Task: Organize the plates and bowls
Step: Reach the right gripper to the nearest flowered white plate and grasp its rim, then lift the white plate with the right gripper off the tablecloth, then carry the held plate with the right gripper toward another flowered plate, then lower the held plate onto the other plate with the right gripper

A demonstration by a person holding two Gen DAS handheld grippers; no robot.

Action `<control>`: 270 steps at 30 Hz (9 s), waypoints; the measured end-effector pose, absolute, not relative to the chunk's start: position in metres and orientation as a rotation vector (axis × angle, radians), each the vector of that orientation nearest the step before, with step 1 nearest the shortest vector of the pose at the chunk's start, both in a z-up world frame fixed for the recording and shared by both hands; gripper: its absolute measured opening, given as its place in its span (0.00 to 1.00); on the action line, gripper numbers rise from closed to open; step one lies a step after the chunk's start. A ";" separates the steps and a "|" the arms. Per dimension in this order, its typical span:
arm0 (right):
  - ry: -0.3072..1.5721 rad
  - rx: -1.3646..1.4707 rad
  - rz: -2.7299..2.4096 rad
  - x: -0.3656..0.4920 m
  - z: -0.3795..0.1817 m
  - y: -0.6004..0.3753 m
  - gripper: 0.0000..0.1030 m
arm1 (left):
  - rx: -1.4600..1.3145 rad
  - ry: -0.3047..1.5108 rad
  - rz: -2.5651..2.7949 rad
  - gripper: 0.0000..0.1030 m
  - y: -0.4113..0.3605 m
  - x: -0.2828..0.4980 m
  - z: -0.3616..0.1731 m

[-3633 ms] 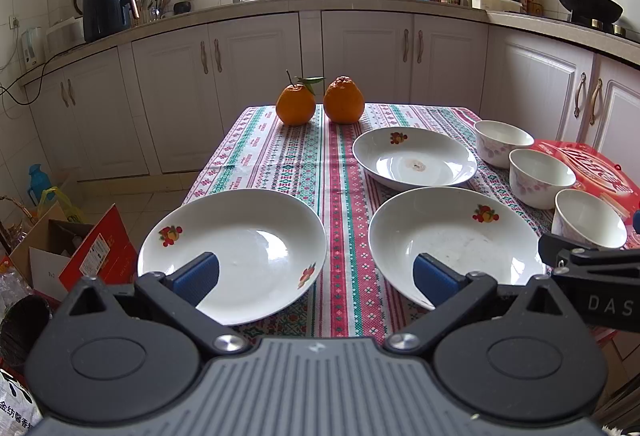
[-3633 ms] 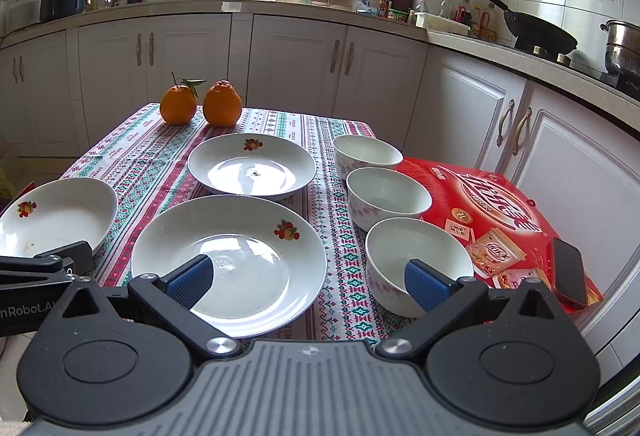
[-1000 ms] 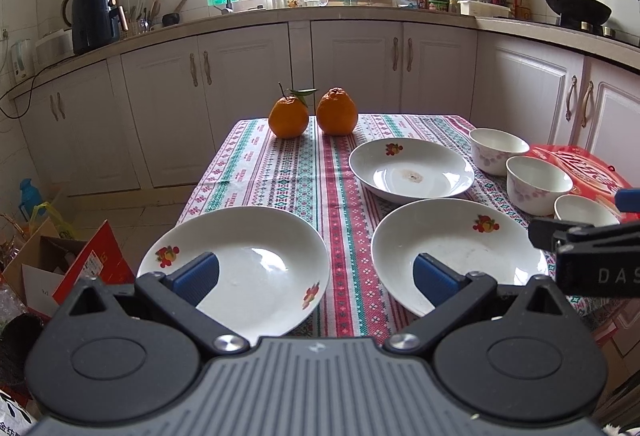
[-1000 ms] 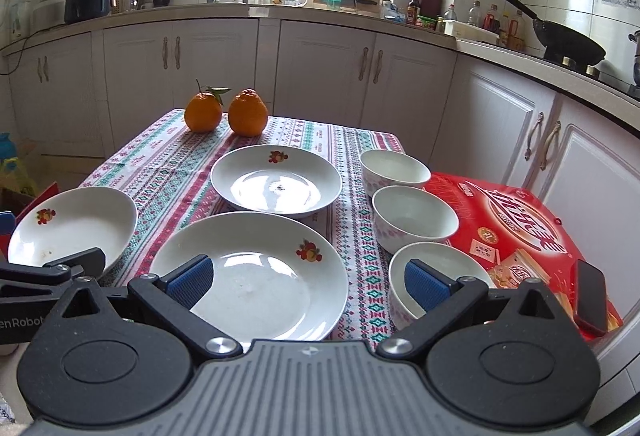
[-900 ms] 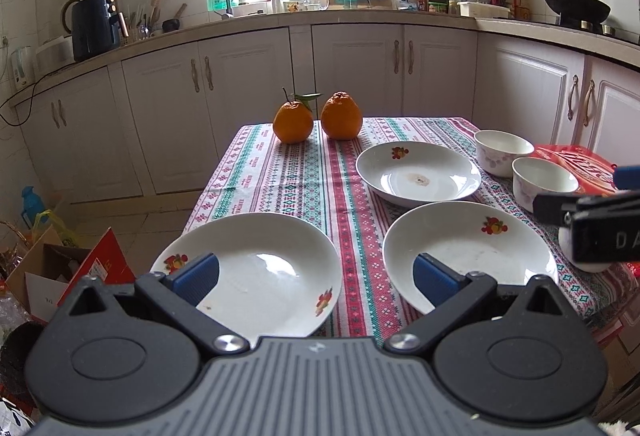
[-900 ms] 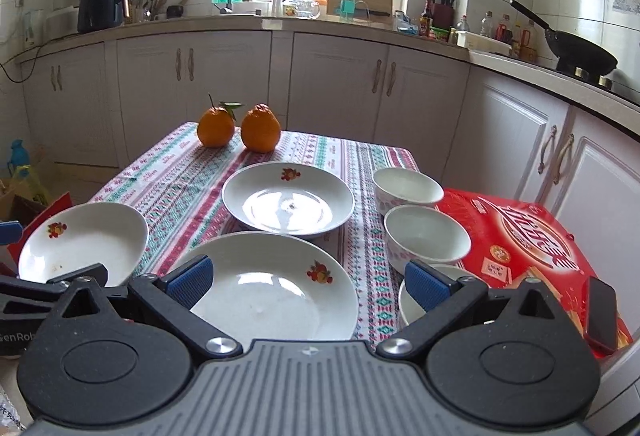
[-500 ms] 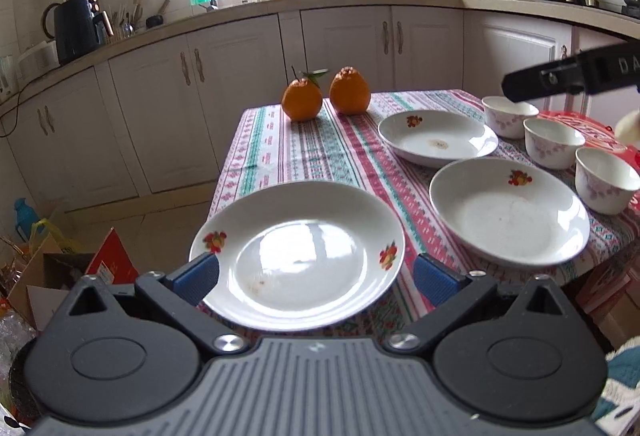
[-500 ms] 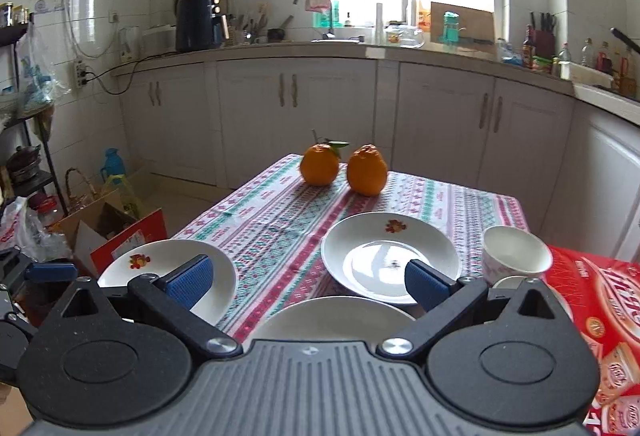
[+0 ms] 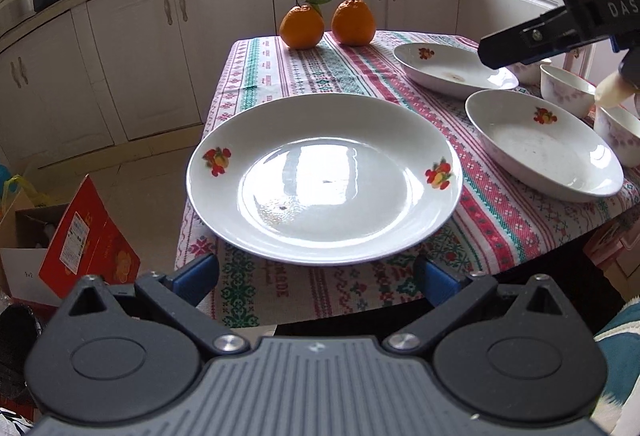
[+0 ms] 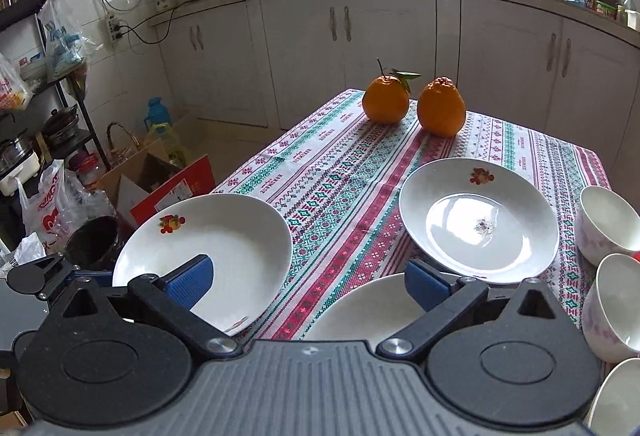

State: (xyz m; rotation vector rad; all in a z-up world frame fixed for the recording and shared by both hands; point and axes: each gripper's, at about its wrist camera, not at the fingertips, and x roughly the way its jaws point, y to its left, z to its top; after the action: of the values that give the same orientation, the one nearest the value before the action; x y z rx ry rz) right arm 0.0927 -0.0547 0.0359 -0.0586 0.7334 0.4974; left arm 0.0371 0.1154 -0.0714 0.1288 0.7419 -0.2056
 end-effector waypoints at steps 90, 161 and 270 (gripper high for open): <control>1.047 -0.093 0.921 0.292 -0.022 0.020 0.78 | 0.180 0.720 -0.482 0.99 0.138 0.136 -0.073; 0.823 0.049 0.257 0.073 0.015 -0.121 1.00 | 0.231 0.665 -0.697 0.99 0.047 0.055 -0.064; 1.020 0.015 0.681 0.194 0.024 -0.112 0.76 | 0.297 0.663 -0.732 0.92 0.064 0.082 -0.036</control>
State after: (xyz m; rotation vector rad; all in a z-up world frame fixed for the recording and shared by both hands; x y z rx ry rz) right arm 0.1937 -0.1116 0.0237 0.0147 1.0195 0.6812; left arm 0.0823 0.0639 -0.0359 0.2968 0.6632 -0.7324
